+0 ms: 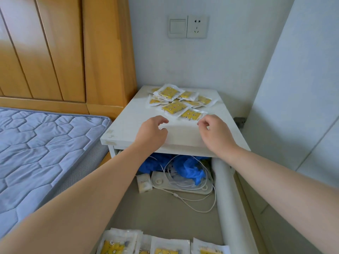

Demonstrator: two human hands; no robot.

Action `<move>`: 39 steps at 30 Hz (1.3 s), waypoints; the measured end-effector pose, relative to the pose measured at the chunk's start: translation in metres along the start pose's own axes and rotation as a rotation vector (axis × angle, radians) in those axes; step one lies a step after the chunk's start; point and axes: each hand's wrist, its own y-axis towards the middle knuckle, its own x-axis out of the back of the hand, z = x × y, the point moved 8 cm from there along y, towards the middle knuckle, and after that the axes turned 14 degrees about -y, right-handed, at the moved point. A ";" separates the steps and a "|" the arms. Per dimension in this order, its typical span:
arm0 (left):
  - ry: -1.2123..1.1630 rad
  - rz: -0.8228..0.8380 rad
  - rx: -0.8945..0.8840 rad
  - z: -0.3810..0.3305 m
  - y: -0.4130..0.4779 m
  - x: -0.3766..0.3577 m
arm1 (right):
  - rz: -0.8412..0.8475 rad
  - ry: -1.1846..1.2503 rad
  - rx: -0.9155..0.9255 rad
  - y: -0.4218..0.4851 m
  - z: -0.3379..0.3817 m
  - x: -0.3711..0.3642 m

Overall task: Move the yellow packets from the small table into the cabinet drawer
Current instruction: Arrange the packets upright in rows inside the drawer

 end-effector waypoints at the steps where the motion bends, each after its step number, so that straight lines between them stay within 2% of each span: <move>1: -0.003 -0.006 0.024 0.005 0.005 -0.001 | 0.038 -0.027 -0.021 0.007 -0.007 -0.005; 4: 0.085 -0.010 0.058 0.014 0.019 -0.004 | 0.163 -0.117 -0.093 0.022 -0.027 -0.024; 7: 0.318 0.054 0.064 0.018 0.031 -0.016 | 0.150 -0.139 -0.128 0.038 -0.035 -0.031; 9: 0.476 0.128 0.059 0.020 0.040 -0.028 | 0.193 -0.215 -0.088 0.048 -0.031 -0.039; 12: 0.534 0.189 0.025 0.021 0.051 -0.039 | 0.275 -0.363 -0.003 0.054 -0.024 -0.051; 14: 0.477 0.172 -0.023 0.020 0.057 -0.039 | 0.195 -0.283 0.018 0.053 -0.021 -0.046; 16: 0.405 0.138 -0.074 0.018 0.062 -0.037 | 0.123 -0.068 -0.021 0.049 -0.022 -0.035; 20: 0.408 0.185 -0.086 0.019 0.067 -0.044 | 0.114 0.268 -0.119 0.042 -0.027 -0.026; 25: 0.451 0.223 -0.019 0.023 0.067 -0.049 | 0.146 0.317 -0.133 0.042 -0.025 -0.028; 29: 0.295 0.096 -0.107 0.007 0.061 -0.037 | 0.121 0.338 -0.127 0.043 -0.030 -0.029; 31: 0.256 -0.027 -0.211 -0.003 0.056 -0.025 | 0.119 0.312 -0.117 0.044 -0.029 -0.030; 33: 0.328 -0.090 -0.246 -0.005 0.054 -0.021 | 0.140 0.230 -0.056 0.046 -0.027 -0.034; 37: 0.391 0.039 -0.010 0.020 0.064 -0.028 | 0.225 -0.081 0.114 0.045 -0.014 -0.046; 39: 0.408 0.067 0.020 0.024 0.066 -0.029 | 0.211 -0.235 0.101 0.046 -0.015 -0.048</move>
